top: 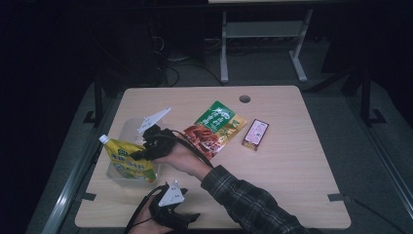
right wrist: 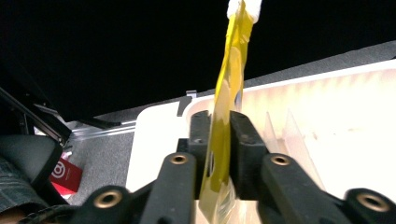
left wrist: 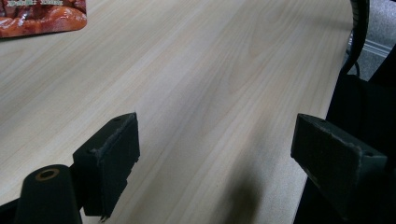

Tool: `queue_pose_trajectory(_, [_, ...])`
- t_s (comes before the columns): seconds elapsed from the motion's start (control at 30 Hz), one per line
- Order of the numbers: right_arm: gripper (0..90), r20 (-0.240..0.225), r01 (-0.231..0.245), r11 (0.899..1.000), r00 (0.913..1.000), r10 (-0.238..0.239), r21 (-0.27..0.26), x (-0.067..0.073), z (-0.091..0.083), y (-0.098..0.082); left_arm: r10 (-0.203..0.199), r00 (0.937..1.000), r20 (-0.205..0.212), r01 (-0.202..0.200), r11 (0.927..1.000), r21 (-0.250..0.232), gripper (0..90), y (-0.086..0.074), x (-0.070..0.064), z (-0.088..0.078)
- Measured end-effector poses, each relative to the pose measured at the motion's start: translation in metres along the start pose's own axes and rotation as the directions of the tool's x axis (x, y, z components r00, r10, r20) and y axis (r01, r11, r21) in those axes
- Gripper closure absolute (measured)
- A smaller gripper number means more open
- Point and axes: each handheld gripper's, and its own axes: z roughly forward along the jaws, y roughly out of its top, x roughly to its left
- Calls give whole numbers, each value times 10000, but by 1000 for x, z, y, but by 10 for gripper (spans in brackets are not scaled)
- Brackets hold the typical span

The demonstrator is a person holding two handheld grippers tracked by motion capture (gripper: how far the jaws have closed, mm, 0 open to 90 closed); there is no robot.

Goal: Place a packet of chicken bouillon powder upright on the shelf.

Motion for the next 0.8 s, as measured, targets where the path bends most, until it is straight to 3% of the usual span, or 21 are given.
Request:
queue_pose_trajectory(0.03, [764, 0, 0, 10000, 10000, 0, 0, 0, 0, 0, 0, 10000, 0, 0, 10000, 0, 148, 0, 0, 0])
queue_pose_trajectory(0.1, [641, -46, -197, 9998, 9998, 197, -57, 2, -4, 2, -18, 10000, 15, 18, 10000, -18, 148, 0, 0, 0])
queue_pose_trajectory(0.13, [641, -46, -197, 9998, 9998, 197, -57, 2, -4, 2, -12, 10000, 8, 12, 10000, -9, 148, 0, 0, 0])
queue_pose_trajectory(0.17, [572, -23, -192, 9998, 9998, 192, -36, 2, -8, 2, 61, 10000, -8, -61, 9999, 91, 148, 0, 1, 0])
queue_pose_trajectory(0.33, [453, 154, -287, 9995, 9995, 289, -117, 3, -22, 0, 56, 10000, -61, -55, 10000, 47, 148, 0, 3, -1])
queue_pose_trajectory(0.53, [401, 493, -142, 9997, 9987, 153, -213, 2, -40, -8, -187, 9998, -79, 186, 9998, -36, 148, -1, 4, -1])
queue_pose_trajectory(0.63, [386, 776, -254, 9992, 9966, 277, -309, 2, -52, -14, -349, 9993, -135, 346, 9992, -205, 145, -1, 6, -1])
queue_pose_trajectory(0.8, [369, 1135, -379, 9981, 9926, 433, -495, -4, -74, -29, -344, 9991, -239, 342, 9994, -90, 143, 0, 11, -5])
